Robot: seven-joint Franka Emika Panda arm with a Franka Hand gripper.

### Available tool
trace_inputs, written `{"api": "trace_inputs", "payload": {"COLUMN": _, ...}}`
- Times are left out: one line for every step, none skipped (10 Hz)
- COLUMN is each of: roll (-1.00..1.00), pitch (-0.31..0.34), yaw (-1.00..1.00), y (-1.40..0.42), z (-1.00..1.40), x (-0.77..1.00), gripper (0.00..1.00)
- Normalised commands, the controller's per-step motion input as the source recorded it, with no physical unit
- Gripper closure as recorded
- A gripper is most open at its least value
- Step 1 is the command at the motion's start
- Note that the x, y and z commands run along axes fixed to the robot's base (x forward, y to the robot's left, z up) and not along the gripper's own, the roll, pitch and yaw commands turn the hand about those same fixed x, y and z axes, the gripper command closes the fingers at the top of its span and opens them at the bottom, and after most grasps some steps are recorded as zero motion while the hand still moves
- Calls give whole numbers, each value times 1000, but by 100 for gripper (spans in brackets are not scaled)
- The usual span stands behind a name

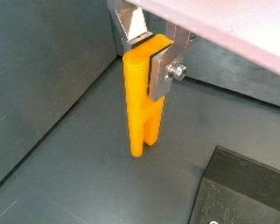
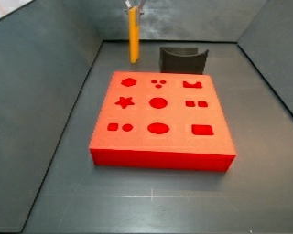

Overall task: Pick up the square-circle object. Move up. Rotate the square-circle object. Move to above the board. Insert the square-circle object.
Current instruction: Pick up the square-circle object, then move up.

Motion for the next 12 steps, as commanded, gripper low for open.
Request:
{"api": "trace_inputs", "payload": {"roll": 0, "pitch": 0, "yaw": 0, "y": 0, "z": 0, "x": 0, "gripper": 100}}
{"api": "trace_inputs", "payload": {"roll": 0, "pitch": 0, "yaw": 0, "y": 0, "z": 0, "x": 0, "gripper": 100}}
{"api": "trace_inputs", "payload": {"roll": 0, "pitch": 0, "yaw": 0, "y": 0, "z": 0, "x": 0, "gripper": 100}}
{"api": "trace_inputs", "payload": {"roll": 0, "pitch": 0, "yaw": 0, "y": 0, "z": 0, "x": 0, "gripper": 100}}
{"api": "trace_inputs", "payload": {"roll": 0, "pitch": 0, "yaw": 0, "y": 0, "z": 0, "x": 0, "gripper": 100}}
{"api": "trace_inputs", "payload": {"roll": 0, "pitch": 0, "yaw": 0, "y": 0, "z": 0, "x": 0, "gripper": 100}}
{"api": "trace_inputs", "payload": {"roll": 0, "pitch": 0, "yaw": 0, "y": 0, "z": 0, "x": 0, "gripper": 100}}
{"api": "trace_inputs", "payload": {"roll": 0, "pitch": 0, "yaw": 0, "y": 0, "z": 0, "x": 0, "gripper": 100}}
{"api": "trace_inputs", "payload": {"roll": 0, "pitch": 0, "yaw": 0, "y": 0, "z": 0, "x": 0, "gripper": 100}}
{"api": "trace_inputs", "payload": {"roll": 0, "pitch": 0, "yaw": 0, "y": 0, "z": 0, "x": 0, "gripper": 100}}
{"api": "trace_inputs", "payload": {"roll": 0, "pitch": 0, "yaw": 0, "y": 0, "z": 833, "x": 0, "gripper": 100}}
{"api": "trace_inputs", "payload": {"roll": 5, "pitch": -7, "yaw": -42, "y": 52, "z": 821, "x": 55, "gripper": 100}}
